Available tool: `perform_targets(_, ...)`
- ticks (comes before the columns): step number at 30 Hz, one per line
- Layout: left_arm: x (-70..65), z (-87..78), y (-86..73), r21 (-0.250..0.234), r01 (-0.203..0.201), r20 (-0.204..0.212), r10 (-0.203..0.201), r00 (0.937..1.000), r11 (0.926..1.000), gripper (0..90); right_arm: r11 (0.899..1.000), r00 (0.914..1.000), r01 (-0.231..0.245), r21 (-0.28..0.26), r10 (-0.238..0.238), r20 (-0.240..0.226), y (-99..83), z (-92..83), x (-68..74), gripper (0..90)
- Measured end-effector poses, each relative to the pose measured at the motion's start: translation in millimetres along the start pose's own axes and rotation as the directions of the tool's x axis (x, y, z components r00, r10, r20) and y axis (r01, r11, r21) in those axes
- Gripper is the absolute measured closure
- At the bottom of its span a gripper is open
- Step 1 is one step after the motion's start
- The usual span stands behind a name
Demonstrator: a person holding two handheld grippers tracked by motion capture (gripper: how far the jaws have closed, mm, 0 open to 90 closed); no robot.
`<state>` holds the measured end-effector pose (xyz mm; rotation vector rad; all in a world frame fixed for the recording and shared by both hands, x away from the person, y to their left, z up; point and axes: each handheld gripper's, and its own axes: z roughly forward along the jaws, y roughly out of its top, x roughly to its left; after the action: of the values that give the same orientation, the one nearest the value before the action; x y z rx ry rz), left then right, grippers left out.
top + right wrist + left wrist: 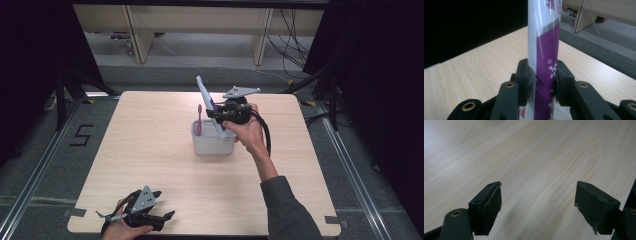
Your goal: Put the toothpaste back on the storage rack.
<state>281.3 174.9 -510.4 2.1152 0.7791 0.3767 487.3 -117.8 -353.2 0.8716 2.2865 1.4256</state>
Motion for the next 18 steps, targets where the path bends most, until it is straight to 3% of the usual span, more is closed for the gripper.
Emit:
perform_targets(1, 2.0, -1.5, 1.2, 0.016, -0.024, 0.002, 0.024, 0.9997, 0.9996, 21.2, 1.0, 0.9999, -0.011, 0.012, 0.011, -0.002, 1.0, 1.9, -1.1, 69.7)
perform_targets(2, 2.0, -1.5, 1.2, 0.016, -0.024, 0.002, 0.024, 0.9997, 0.9996, 21.2, 1.0, 0.9999, 0.015, 0.005, -0.015, 0.006, 1.5, 3.0, -3.2, 69.6)
perform_targets(5, 1.4, -2.1, 0.7, 0.028, -0.029, 0.001, 0.029, 0.9996, 0.9992, 21.2, 1.0, 0.9995, 0.01, -0.002, -0.01, 0.029, 1.5, 6.5, -5.6, 69.6)
perform_targets(7, 1.8, -2.1, 1.1, 0.025, -0.025, 0.01, 0.025, 0.9996, 0.9994, 21.2, 1.0, 0.9999, -0.002, -0.005, 0.002, 0.017, 1.4, 8.5, -6.7, 69.6)
perform_targets(8, 1.6, -1.8, 1.2, 0.019, -0.021, 0.006, 0.021, 0.9998, 0.9996, 21.2, 1.0, 0.9994, 0.014, -0.002, -0.014, 0.033, 1.9, 8.3, -8.7, 69.5)
perform_targets(11, 1.6, -2.2, 0.8, 0.027, -0.033, 0.002, 0.033, 0.9995, 0.9991, 21.2, 1.0, 0.9991, -0.023, 0.0, 0.023, 0.037, 1.3, 9.6, -9.9, 69.6)
perform_targets(15, 1.9, -1.8, 1.3, 0.027, -0.035, 0.016, 0.035, 0.9993, 0.999, 21.2, 1.0, 0.9986, -0.014, -0.009, 0.014, 0.051, -0.7, 13.4, -14.5, 69.5)
perform_targets(16, 1.4, -1.4, 0.6, 0.023, -0.039, 0.002, 0.039, 0.9992, 0.999, 21.2, 1.0, 0.9983, -0.013, -0.02, 0.015, 0.057, -1.7, 14.7, -15.4, 69.6)
perform_targets(18, 1.2, -1.5, 0.8, 0.019, -0.033, 0.005, 0.033, 0.9994, 0.9993, 21.2, 0.999, 0.9978, -0.034, -0.024, 0.036, 0.056, -2.9, 17.0, -15.8, 69.6)
